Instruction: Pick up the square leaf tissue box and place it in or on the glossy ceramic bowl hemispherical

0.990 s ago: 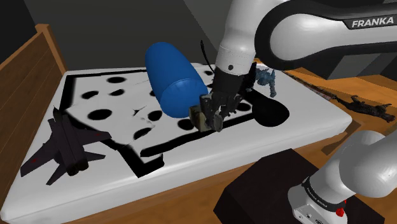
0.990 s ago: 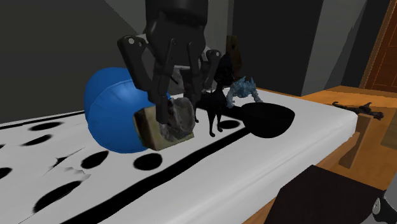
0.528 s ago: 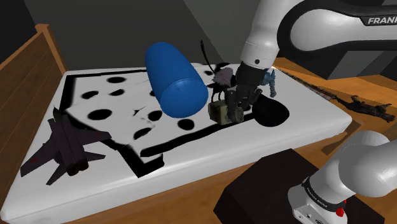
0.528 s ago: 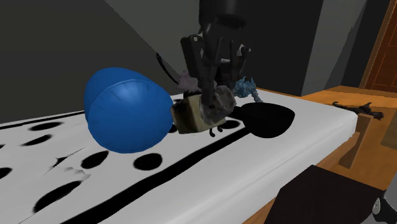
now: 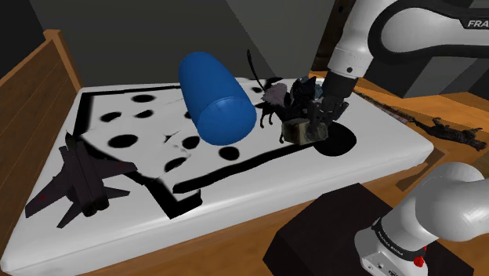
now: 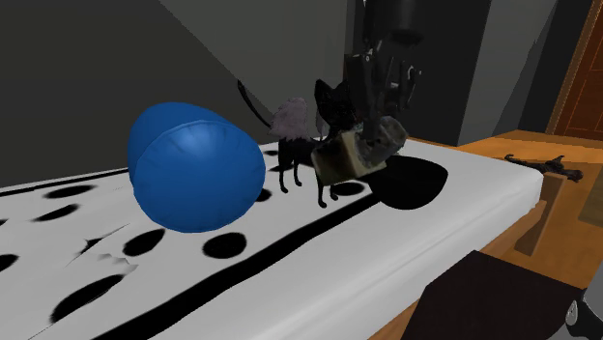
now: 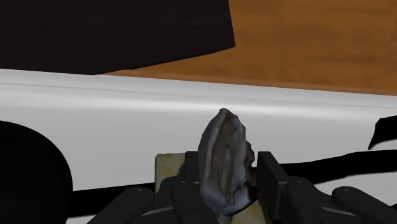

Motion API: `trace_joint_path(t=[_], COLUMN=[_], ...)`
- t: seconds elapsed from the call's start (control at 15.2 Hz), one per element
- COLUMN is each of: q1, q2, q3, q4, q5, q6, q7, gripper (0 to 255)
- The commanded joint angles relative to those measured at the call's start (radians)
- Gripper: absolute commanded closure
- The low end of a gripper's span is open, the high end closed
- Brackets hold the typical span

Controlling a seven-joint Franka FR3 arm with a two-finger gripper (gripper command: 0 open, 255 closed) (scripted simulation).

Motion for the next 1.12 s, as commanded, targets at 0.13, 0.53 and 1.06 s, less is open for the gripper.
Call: trace_joint_path(t=[0.13,0.53,1.06], q1=[-0.038,-0.104,-0.184], q2=[-0.044,-0.073,-0.037], q3=[-0.087,-0.217,-0.39], q4=[-0.025,-0.033,0.021], q5=[-0.056,-0.151,-0.277], q6=[-0.035,-0.077,-0.107], q7=[-0.095,-0.238,-0.43], gripper=[255,255,255])
